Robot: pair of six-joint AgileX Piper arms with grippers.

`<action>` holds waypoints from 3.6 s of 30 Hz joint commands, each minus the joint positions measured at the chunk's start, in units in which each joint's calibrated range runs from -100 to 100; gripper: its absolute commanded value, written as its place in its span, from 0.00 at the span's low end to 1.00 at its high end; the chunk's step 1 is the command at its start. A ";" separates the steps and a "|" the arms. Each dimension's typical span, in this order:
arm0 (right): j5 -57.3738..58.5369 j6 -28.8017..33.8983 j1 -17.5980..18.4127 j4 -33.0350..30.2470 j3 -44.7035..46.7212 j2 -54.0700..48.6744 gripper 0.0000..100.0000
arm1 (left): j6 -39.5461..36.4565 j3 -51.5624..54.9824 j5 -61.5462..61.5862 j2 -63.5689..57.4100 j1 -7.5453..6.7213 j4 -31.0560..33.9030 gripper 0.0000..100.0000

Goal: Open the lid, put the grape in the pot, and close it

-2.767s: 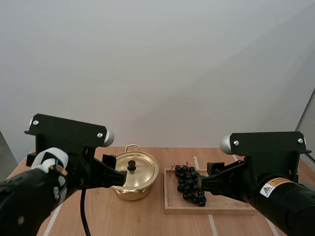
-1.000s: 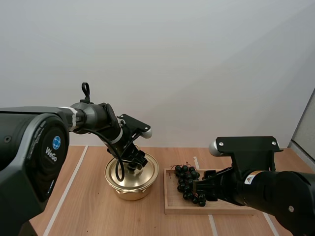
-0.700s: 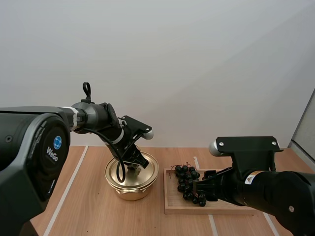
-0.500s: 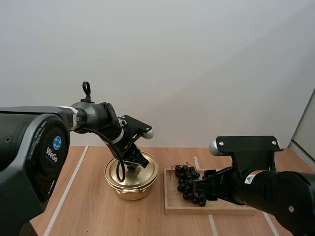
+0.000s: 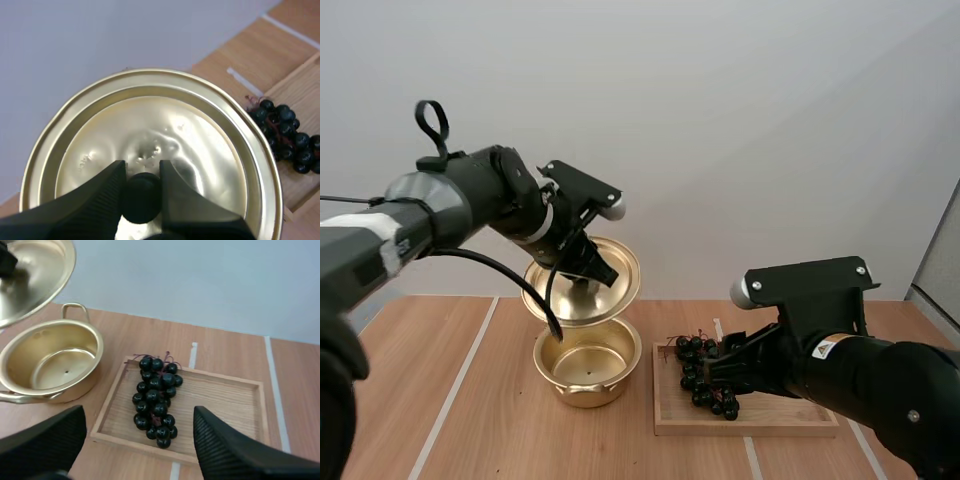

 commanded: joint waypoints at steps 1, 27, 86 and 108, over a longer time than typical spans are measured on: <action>-1.79 -6.63 -0.19 6.49 -0.44 4.16 1.00 | -1.39 -3.88 3.06 -7.71 -0.10 -0.25 0.00; -16.93 -13.95 1.15 14.25 -15.95 58.28 1.00 | -1.64 -7.60 8.51 -29.87 -0.10 -0.25 0.00; -15.79 -13.81 15.46 16.41 -27.50 46.02 0.00 | -4.76 -13.10 8.88 -35.54 -0.10 -2.70 0.00; -29.75 -14.81 19.76 12.59 -28.33 62.96 0.00 | -5.01 -13.10 8.88 -37.26 -0.03 -1.96 0.00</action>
